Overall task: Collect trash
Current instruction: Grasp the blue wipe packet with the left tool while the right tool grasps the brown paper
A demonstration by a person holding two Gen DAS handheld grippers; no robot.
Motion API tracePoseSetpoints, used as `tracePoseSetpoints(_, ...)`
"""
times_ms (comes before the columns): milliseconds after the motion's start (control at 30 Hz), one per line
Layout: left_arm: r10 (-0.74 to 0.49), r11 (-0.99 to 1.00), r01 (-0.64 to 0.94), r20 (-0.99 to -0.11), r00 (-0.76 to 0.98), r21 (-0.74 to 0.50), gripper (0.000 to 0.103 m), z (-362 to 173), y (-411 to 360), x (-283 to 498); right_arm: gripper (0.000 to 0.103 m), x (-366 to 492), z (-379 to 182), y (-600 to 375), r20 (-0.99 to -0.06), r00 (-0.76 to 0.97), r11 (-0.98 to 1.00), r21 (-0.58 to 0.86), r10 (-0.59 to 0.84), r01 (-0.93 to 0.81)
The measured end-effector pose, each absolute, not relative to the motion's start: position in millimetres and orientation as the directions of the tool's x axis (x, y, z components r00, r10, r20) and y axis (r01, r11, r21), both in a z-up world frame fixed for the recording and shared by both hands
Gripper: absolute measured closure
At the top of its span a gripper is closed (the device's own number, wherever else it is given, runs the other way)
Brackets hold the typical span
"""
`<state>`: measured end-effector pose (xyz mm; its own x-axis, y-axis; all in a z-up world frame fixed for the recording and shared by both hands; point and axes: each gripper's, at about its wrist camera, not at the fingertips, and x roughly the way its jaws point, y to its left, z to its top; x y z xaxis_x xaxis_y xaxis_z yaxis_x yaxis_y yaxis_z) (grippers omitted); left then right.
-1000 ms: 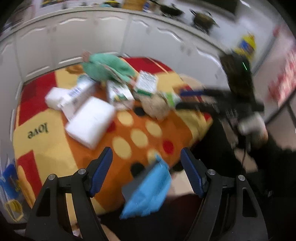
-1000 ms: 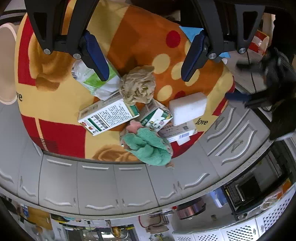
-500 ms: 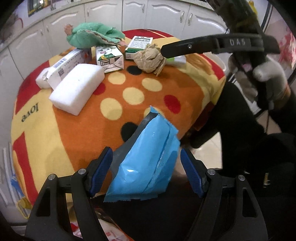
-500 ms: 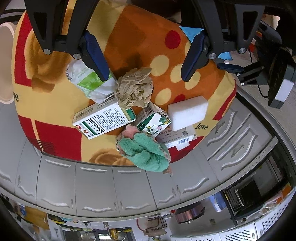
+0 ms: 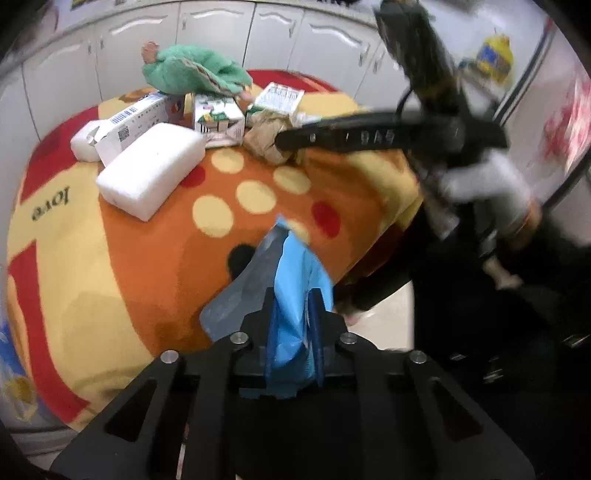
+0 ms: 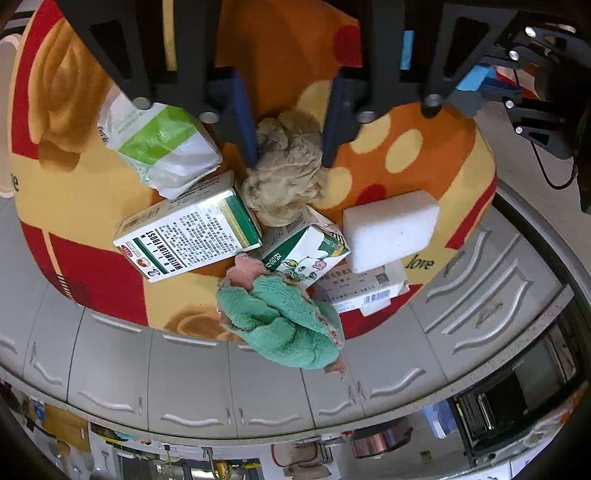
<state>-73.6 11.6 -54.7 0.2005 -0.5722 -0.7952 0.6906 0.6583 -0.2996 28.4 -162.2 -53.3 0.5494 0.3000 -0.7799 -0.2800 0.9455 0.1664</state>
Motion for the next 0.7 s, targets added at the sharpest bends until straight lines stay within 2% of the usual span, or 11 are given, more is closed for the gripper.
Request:
tracePoseSetpoints(33, -0.602, 0.649, 0.684, -0.775, 0.192, -0.335, 0.092, -48.7, 14.1, -71.6, 0.08, 26.8, -50.8, -164.6, -0.772, 0.557, 0.944, 0.171, 0.307, -0.283)
tracePoseSetpoints(67, -0.63, 0.639, 0.678, -0.753, 0.192, -0.362, 0.092, -41.0, 17.0, -69.5, 0.087, 25.5, -48.0, -166.8, -0.764, 0.562, 0.941, 0.177, 0.316, -0.287)
tracePoseSetpoints(167, -0.669, 0.639, 0.662, -0.707, 0.227, -0.392, 0.092, -21.5, 21.2, -59.9, 0.09, 19.9, -34.8, -177.3, -0.733, 0.598, 0.94, 0.183, 0.325, -0.286)
tracePoseSetpoints(267, -0.642, 0.675, 0.651, -0.71, 0.288, -0.347, 0.092, -12.1, 17.6, -48.9, 0.092, 16.9, -26.1, -186.8, -0.715, 0.616, 0.94, 0.195, 0.331, -0.278)
tracePoseSetpoints(567, -0.619, 0.732, 0.606, -0.676, 0.4, -0.311, 0.092, 4.9, 3.4, -18.4, 0.095, 13.3, -16.2, -202.7, -0.701, 0.63, 0.941, 0.205, 0.334, -0.27)
tracePoseSetpoints(633, -0.608, 0.743, 0.599, -0.675, 0.418, -0.298, 0.092, 6.3, 6.0, -17.0, 0.087, 12.0, -17.4, -196.1, -0.701, 0.63, 0.938, 0.183, 0.334, -0.294)
tracePoseSetpoints(667, -0.602, 0.75, 0.591, -0.675, 0.426, -0.296, 0.092, 6.4, 7.1, -14.7, 0.06, 12.3, -18.9, -190.5, -0.705, 0.629, 0.939, 0.166, 0.327, -0.302)
tracePoseSetpoints(700, -0.599, 0.755, 0.585, -0.675, 0.431, -0.297, 0.092, 6.5, 10.0, -14.5, 0.039, 12.8, -22.3, -184.1, -0.711, 0.623, 0.937, 0.156, 0.326, -0.313)
